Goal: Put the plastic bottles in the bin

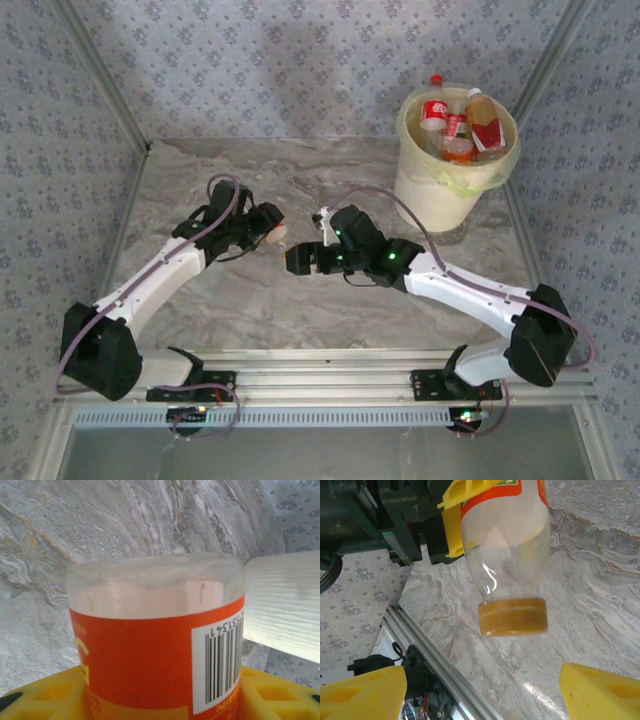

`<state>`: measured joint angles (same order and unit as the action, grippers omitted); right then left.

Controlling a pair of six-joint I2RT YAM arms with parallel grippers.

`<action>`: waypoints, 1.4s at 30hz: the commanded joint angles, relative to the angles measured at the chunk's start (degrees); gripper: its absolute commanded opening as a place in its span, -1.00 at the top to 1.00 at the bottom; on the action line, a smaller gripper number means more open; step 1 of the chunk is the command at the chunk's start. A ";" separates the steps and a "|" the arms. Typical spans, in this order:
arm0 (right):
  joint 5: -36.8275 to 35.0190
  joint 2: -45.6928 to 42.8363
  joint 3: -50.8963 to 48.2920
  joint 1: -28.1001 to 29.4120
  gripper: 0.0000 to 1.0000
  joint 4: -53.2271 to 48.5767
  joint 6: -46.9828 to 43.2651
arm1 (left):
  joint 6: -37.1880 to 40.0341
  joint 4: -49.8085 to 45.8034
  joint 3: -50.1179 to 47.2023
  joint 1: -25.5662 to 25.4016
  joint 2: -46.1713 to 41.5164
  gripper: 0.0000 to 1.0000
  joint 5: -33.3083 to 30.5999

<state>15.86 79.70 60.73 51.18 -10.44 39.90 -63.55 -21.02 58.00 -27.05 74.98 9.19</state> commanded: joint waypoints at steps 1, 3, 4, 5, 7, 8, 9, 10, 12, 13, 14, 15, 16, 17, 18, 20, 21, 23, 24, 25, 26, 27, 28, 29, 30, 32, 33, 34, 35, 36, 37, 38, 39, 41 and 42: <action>-0.30 1.89 2.72 0.76 -0.62 0.59 0.44 | -1.78 1.92 1.14 -0.97 -1.24 0.03 1.42; -0.56 2.69 3.10 0.87 -0.59 1.09 0.44 | -2.17 2.03 1.24 -1.25 -1.20 0.03 1.86; -0.63 3.02 3.23 0.85 -0.57 1.15 0.36 | -2.24 2.03 1.20 -1.44 -1.16 0.03 2.08; -0.87 3.44 3.49 0.85 -0.54 1.04 0.28 | -2.38 2.03 1.17 -1.44 -1.11 0.03 2.34; -1.01 4.20 4.08 0.85 -0.51 0.71 -0.07 | -2.55 2.02 1.05 -1.43 -1.11 0.03 3.12; -1.09 4.55 4.34 0.77 -0.49 0.68 -0.09 | -2.64 2.03 1.05 -1.53 -1.00 0.03 3.64; -0.94 4.85 4.60 0.76 -0.47 0.75 -0.23 | -2.74 2.11 1.00 -1.56 -0.98 0.03 4.09; -0.86 5.15 4.83 0.70 -0.45 0.75 -0.26 | -2.77 2.04 1.06 -1.52 -0.98 0.02 4.37; -0.75 5.80 5.44 0.65 -0.43 0.62 -0.51 | -2.94 2.25 0.93 -1.60 -0.89 0.02 4.98; -0.80 6.03 5.60 0.66 -0.43 0.57 -0.67 | -2.90 2.29 0.89 -1.65 -0.89 0.02 5.25; -0.88 6.31 5.89 0.68 -0.43 0.31 -0.77 | -2.90 2.30 0.89 -1.68 -0.89 0.02 5.48; -1.20 6.52 6.04 0.68 -0.43 -0.19 -0.94 | -2.72 2.03 0.89 -1.62 -0.93 0.02 5.55; -1.60 6.70 6.32 0.66 -0.43 -0.74 -1.17 | -2.41 1.62 1.04 -1.66 -1.04 0.02 5.34; -2.13 6.76 6.43 0.63 -0.44 -1.74 -1.38 | -1.93 0.95 1.27 -1.65 -1.23 0.02 4.71; -3.13 6.77 6.62 0.68 -0.47 -2.83 -1.40 | -1.44 0.24 1.40 -1.65 -1.52 0.02 4.10; -5.09 6.36 6.38 0.60 -0.55 -5.00 -1.33 | -0.62 -0.92 1.69 -1.64 -1.93 0.02 2.95; -5.76 6.16 6.24 0.51 -0.57 -5.68 -1.16 | -0.44 -1.19 1.70 -1.60 -2.01 0.02 2.68; -5.80 6.04 6.07 0.03 -0.57 -6.42 -0.99 | -0.67 -0.90 1.69 -1.65 -1.79 0.02 3.25; -5.47 6.19 6.07 -0.15 -0.57 -6.41 -0.96 | -0.78 -0.62 1.60 -1.64 -1.60 0.02 3.77; -5.04 6.25 6.15 -0.33 -0.55 -6.31 -1.07 | -0.95 -0.33 1.63 -1.62 -1.39 0.02 4.12; -4.21 6.39 6.33 -0.45 -0.51 -5.90 -1.31 | -1.03 -0.18 1.68 -1.61 -1.18 0.02 4.50; -2.92 6.69 6.41 -0.45 -0.47 -5.15 -1.69 | -1.13 0.11 1.60 -1.61 -1.03 0.02 4.87; -1.72 6.92 6.60 -0.45 -0.45 -4.73 -2.07 | -1.14 0.32 1.59 -1.63 -0.93 0.02 5.23; -0.38 7.33 6.98 -0.38 -0.44 -4.32 -2.63 | -1.22 0.71 1.51 -1.62 -0.81 0.03 5.65; 0.67 7.68 7.12 -0.29 -0.43 -4.18 -3.14 | -1.14 1.31 1.50 -1.61 -0.64 0.03 6.34; 0.94 8.26 7.12 -0.20 -0.41 -4.82 -3.34 | -1.14 2.08 1.74 -1.63 0.21 0.02 8.24; 0.64 8.36 7.12 -0.20 -0.39 -5.09 -3.41 | -0.98 1.79 2.09 -1.63 0.74 0.02 8.83; 0.46 8.37 7.12 -0.33 -0.35 -5.10 -3.37 | -0.83 1.68 2.15 -1.74 1.02 0.02 9.04; 0.41 8.37 7.05 -0.45 -0.32 -5.01 -3.40 | -0.99 1.76 2.05 -1.72 1.05 0.02 9.02; 0.34 8.37 7.09 -0.44 -0.29 -5.05 -3.40 | -1.11 1.94 1.82 -1.69 0.91 0.02 8.93; 0.22 8.37 7.06 -0.50 -0.26 -5.25 -3.36 | -1.14 2.05 1.66 -1.75 0.83 0.02 8.91; -0.05 8.37 7.06 -0.47 -0.24 -5.45 -3.35 | -1.08 2.12 1.76 -1.74 0.84 0.02 8.91; -0.29 8.34 7.10 -0.52 -0.20 -5.57 -3.34 | -0.98 2.21 1.77 -1.73 0.91 0.02 9.08; -0.72 8.22 7.11 -0.61 -0.12 -6.02 -3.37 | -0.92 2.35 1.86 -1.74 1.04 0.02 9.44; -1.08 8.11 7.11 -0.60 -0.07 -6.28 -3.40 | -0.91 2.39 1.78 -1.72 1.14 0.02 9.44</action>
<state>15.40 87.55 66.32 50.87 -15.05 37.21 -64.58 -20.01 58.37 -28.51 75.88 17.17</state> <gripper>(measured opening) 0.551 0.554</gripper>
